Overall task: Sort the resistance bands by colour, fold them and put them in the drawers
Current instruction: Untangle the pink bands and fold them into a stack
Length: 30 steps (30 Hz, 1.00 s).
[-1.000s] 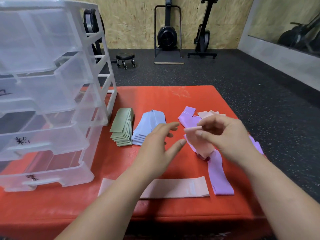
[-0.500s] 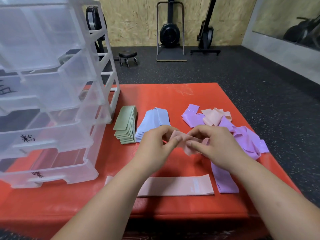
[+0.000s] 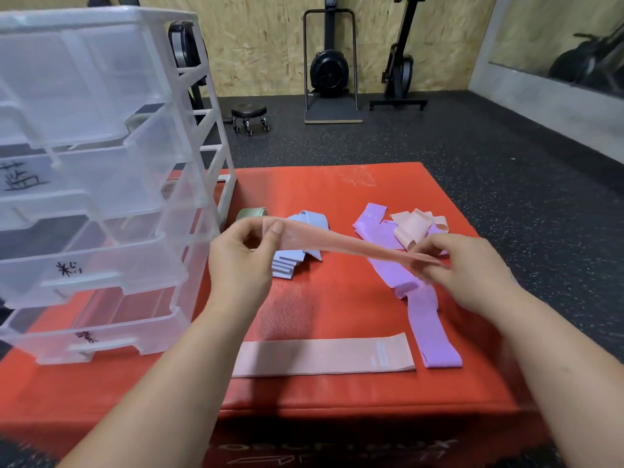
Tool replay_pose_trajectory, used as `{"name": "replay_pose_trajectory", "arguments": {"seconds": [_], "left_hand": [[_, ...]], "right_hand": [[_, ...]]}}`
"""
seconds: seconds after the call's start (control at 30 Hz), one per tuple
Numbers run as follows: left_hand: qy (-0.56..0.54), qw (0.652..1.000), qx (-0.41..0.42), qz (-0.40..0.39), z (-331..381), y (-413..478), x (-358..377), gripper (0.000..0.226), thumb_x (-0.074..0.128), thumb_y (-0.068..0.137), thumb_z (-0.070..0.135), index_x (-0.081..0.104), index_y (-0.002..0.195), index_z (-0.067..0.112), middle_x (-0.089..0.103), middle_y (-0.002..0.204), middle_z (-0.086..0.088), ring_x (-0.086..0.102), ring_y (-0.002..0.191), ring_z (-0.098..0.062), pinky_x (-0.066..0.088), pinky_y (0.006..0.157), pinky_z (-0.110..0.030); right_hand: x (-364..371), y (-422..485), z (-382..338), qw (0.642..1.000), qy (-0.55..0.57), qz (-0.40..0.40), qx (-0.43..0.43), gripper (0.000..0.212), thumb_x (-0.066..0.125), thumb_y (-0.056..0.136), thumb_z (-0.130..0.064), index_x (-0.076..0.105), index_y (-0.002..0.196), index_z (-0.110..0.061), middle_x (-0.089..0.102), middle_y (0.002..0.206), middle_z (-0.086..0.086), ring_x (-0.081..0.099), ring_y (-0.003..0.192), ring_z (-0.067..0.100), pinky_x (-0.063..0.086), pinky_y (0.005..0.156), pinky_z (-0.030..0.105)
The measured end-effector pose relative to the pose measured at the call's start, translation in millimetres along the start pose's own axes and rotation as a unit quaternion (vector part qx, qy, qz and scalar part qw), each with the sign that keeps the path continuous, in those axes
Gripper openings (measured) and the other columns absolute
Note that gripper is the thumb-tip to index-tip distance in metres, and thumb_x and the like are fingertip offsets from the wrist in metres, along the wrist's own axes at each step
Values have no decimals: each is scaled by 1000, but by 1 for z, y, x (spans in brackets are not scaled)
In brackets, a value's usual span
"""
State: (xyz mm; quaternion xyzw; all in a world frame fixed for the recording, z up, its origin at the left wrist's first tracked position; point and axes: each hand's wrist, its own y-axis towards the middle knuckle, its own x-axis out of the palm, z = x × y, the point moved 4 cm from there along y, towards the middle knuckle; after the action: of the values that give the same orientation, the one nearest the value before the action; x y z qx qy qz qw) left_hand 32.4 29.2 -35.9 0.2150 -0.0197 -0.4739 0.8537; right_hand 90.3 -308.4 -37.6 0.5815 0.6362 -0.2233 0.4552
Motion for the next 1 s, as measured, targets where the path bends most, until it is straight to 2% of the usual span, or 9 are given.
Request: {"name": "replay_pose_trajectory", "arguments": {"seconds": [0.07, 0.2, 0.3, 0.37, 0.5, 0.6, 0.73, 0.83, 1.0], "left_hand": [[2, 1000, -7, 5, 2, -4, -10, 5, 77, 97, 28, 79, 94, 24, 78, 84, 2, 74, 84, -20, 59, 78, -35], [-23, 999, -36, -18, 4, -14, -27, 7, 77, 97, 24, 81, 99, 19, 81, 87, 2, 77, 83, -15, 60, 78, -31], [-37, 996, -73, -47, 3, -24, -40, 13, 74, 100, 27, 82, 102, 17, 81, 86, 2, 70, 71, -8, 55, 72, -25], [-36, 992, -103, -55, -1, -32, -50, 14, 74, 100, 29, 82, 101, 17, 78, 82, 4, 62, 63, -6, 52, 68, -23], [-34, 990, -128, -55, -6, -48, -67, 11, 77, 98, 23, 80, 96, 13, 75, 82, -4, 60, 65, -12, 54, 65, -27], [-18, 991, -121, -45, -9, -60, -80, 11, 79, 96, 18, 78, 91, 9, 70, 74, -4, 56, 59, -13, 49, 55, -22], [71, 994, -82, -29, -14, -68, -97, 9, 83, 90, 19, 77, 84, 16, 74, 69, 1, 65, 60, -11, 55, 64, -31], [143, 987, -64, -22, -19, -75, -106, 13, 85, 86, 24, 73, 81, 23, 75, 70, 8, 71, 67, -12, 56, 69, -33], [261, 964, -11, -45, -26, -87, -108, 13, 82, 84, 24, 69, 83, 26, 69, 71, 12, 65, 68, -4, 48, 65, -28]], "right_hand": [[-7, -5, 3, 1000, 12, 1, 5, 17, 82, 86, -22, 73, 92, -36, 72, 85, -19, 63, 83, 2, 48, 73, 32], [-22, -20, 5, 993, 113, 2, 30, 20, 85, 85, -19, 74, 97, -30, 74, 83, -6, 67, 70, 17, 54, 69, 35], [-28, -38, -3, 963, 265, 2, 52, 30, 83, 84, -1, 75, 108, -18, 74, 86, 6, 62, 61, 13, 52, 59, 18], [-26, -51, -7, 945, 319, -8, 71, 32, 82, 84, 1, 76, 110, -18, 76, 90, 6, 64, 65, 12, 51, 58, 14], [-17, -74, -12, 925, 367, -24, 96, 28, 76, 91, -1, 76, 110, -22, 79, 94, 4, 70, 81, 10, 56, 64, 19], [-10, -84, -17, 925, 365, -16, 105, 28, 76, 92, -3, 76, 112, -22, 79, 95, 8, 69, 83, 11, 57, 70, 25], [3, -91, -19, 941, 322, -9, 106, 29, 80, 88, -7, 75, 110, -25, 79, 88, 9, 67, 76, 18, 57, 81, 38], [14, -95, -21, 955, 276, 0, 107, 25, 82, 87, -11, 74, 104, -28, 77, 80, 1, 67, 67, 14, 56, 77, 38], [36, -98, -21, 972, 207, 10, 112, 26, 84, 80, -17, 76, 100, -31, 75, 79, -6, 68, 66, 11, 58, 80, 38]]}}
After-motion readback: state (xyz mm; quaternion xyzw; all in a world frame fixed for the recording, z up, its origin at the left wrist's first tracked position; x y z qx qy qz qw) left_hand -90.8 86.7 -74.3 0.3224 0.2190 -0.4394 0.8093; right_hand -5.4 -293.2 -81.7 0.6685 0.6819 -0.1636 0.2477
